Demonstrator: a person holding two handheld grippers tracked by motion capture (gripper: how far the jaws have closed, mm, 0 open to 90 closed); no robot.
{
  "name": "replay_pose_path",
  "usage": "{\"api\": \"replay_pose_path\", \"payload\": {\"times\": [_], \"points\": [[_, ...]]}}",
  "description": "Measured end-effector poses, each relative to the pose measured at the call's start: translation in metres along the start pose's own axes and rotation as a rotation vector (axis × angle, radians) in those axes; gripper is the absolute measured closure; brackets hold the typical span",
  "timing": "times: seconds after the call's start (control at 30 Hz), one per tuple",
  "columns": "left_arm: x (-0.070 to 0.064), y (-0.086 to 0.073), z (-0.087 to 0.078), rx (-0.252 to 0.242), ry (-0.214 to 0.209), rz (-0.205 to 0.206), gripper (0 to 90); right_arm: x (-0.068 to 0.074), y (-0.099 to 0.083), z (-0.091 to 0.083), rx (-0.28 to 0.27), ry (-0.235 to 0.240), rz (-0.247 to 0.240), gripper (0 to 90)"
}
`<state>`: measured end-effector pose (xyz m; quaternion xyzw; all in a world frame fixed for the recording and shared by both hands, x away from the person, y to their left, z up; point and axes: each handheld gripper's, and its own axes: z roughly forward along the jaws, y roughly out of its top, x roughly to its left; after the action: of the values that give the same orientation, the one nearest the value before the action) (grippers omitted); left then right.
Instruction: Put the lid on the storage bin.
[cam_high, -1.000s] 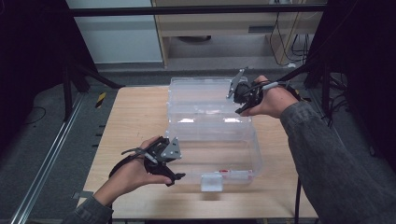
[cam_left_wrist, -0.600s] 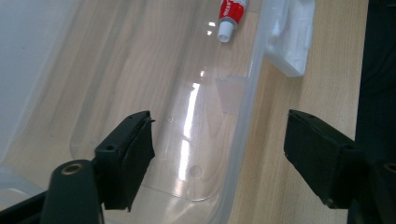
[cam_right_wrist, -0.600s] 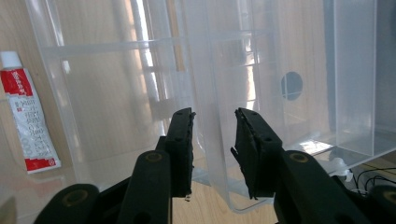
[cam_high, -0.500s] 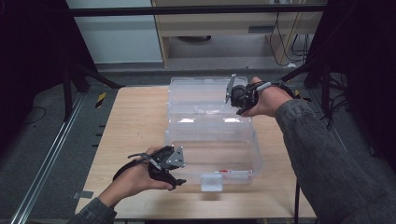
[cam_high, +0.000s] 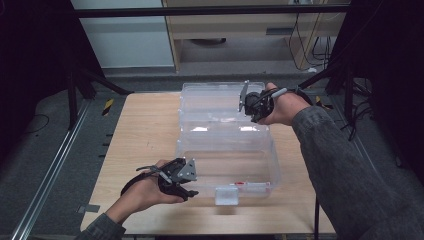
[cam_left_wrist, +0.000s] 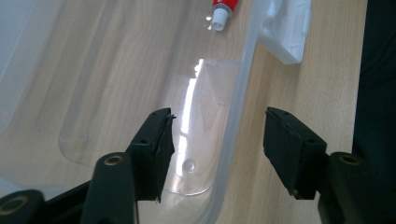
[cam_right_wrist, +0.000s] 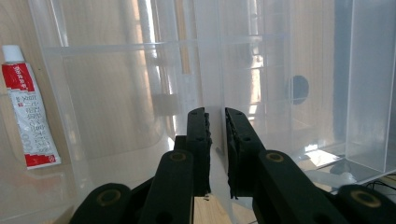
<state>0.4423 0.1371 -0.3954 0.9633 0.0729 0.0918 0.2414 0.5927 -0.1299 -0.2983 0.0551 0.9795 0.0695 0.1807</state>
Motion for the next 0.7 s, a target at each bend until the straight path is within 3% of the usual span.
{"api": "replay_pose_path", "payload": {"times": [0.47,0.7], "points": [[-0.002,-0.003,0.010,0.052,-0.037,0.002,60.0,-0.001,0.000,0.000,0.004,0.004,0.009,80.9],[0.003,-0.004,0.010,0.050,-0.046,-0.019,77.5,-0.001,0.000,0.001,0.002,0.002,0.009,80.8]]}}
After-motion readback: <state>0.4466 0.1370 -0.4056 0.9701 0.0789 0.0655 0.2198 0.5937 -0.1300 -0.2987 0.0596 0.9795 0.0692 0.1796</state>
